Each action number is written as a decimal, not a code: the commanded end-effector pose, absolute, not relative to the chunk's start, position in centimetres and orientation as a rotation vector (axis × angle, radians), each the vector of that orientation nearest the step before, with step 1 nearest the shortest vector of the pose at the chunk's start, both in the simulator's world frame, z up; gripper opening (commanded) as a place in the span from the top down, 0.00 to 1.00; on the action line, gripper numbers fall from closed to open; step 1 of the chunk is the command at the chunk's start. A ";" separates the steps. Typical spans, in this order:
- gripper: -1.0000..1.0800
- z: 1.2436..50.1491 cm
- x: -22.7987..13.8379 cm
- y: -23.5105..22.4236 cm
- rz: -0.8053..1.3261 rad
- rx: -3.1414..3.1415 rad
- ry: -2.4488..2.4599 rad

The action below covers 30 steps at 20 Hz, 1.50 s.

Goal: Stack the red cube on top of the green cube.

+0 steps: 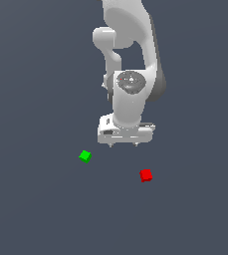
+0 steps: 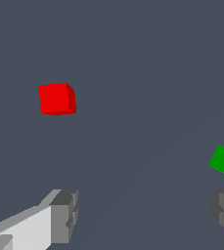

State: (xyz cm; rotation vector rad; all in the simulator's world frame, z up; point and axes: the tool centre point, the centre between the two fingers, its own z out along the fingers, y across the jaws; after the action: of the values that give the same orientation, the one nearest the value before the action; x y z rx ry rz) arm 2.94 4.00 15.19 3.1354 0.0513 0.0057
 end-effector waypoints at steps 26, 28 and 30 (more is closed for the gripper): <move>0.04 7.1 11.0 14.3 0.000 3.135 0.210; 0.04 7.0 11.1 14.4 0.000 3.134 0.211; 0.04 7.0 11.1 14.4 0.000 3.134 0.211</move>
State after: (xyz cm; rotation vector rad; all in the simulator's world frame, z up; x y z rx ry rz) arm 11.07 14.42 7.00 3.1346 0.2110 -0.0007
